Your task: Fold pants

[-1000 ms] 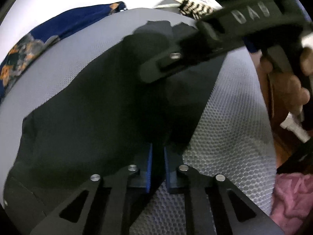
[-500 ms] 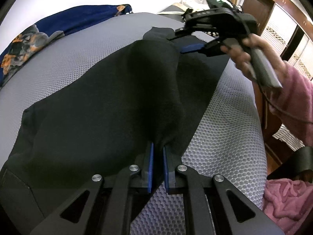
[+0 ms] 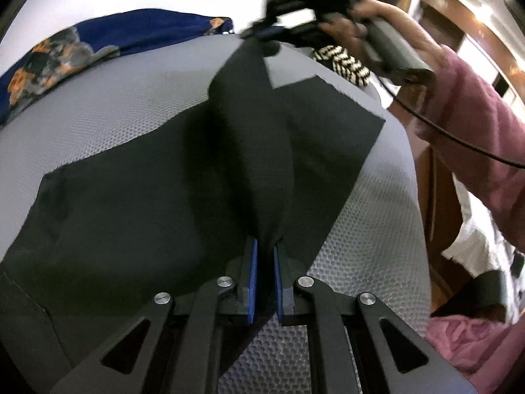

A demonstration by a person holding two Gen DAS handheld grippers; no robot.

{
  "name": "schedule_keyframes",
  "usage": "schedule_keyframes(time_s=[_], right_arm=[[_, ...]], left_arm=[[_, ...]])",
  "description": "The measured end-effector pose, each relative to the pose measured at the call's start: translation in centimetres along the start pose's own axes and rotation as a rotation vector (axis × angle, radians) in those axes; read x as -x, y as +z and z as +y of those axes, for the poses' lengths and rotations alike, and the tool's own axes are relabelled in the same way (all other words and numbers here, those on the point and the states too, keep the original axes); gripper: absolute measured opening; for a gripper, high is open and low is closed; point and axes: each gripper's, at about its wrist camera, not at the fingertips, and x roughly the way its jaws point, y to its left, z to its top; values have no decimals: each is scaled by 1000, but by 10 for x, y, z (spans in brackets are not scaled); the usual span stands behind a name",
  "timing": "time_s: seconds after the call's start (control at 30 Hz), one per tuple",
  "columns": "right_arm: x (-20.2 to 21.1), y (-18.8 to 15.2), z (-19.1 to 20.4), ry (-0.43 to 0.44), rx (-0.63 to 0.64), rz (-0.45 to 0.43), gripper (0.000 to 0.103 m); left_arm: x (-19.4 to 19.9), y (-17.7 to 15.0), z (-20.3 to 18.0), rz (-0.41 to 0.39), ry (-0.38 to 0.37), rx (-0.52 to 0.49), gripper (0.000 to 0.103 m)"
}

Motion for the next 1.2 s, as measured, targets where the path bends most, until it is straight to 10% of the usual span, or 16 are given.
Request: schedule_keyframes(time_s=[0.13,0.3,0.9,1.2], right_arm=[[-47,20,43,33,103,60,35],[-57,39,47,40,121,55,36],[-46,74,-93,-47,-175,-22,36],[-60,86,-83,-14,-162,-13,11]], left_arm=[[0,0,15,2,-3,81,8],[-2,-3,21,7,-19,117,8],[-14,-2,38,57,-49,181,8],[-16,-2,37,75,-32,185,8]])
